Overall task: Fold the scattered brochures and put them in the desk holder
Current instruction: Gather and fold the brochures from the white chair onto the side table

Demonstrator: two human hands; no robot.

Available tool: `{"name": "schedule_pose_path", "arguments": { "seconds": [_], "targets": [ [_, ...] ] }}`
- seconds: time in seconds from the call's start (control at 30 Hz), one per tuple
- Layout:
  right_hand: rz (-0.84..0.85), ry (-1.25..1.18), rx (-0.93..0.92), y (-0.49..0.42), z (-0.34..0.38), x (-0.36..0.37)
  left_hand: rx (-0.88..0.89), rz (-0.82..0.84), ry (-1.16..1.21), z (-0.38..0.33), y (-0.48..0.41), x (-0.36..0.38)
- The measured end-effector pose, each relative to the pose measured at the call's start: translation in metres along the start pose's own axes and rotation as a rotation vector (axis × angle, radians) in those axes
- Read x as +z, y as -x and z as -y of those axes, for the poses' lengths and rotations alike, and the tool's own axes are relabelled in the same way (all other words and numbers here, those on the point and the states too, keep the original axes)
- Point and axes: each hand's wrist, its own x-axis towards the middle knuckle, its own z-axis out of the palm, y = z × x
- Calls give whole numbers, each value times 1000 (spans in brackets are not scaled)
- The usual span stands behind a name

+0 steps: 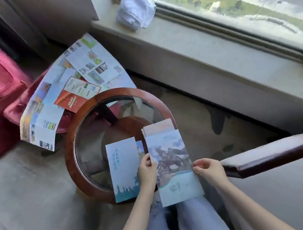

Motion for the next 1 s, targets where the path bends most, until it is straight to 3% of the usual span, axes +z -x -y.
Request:
{"name": "schedule_pose_path", "arguments": {
  "seconds": [0.2, 0.5, 0.73, 0.87, 1.0],
  "targets": [
    [13, 218, -138, -69, 9, 13, -18, 23, -152, 8, -55, 21],
    [37, 299, -76, -115, -4, 40, -80, 6, -410, 24, -88, 46],
    [74, 331, -52, -122, -9, 43, -96, -4, -418, 20, -90, 49],
    [85, 450, -35, -121, 2, 42, -1, -27, -539, 7, -80, 38],
    [135, 418, -93, -114, 49, 34, 92, -76, -491, -29, -63, 7]
  ]
}}
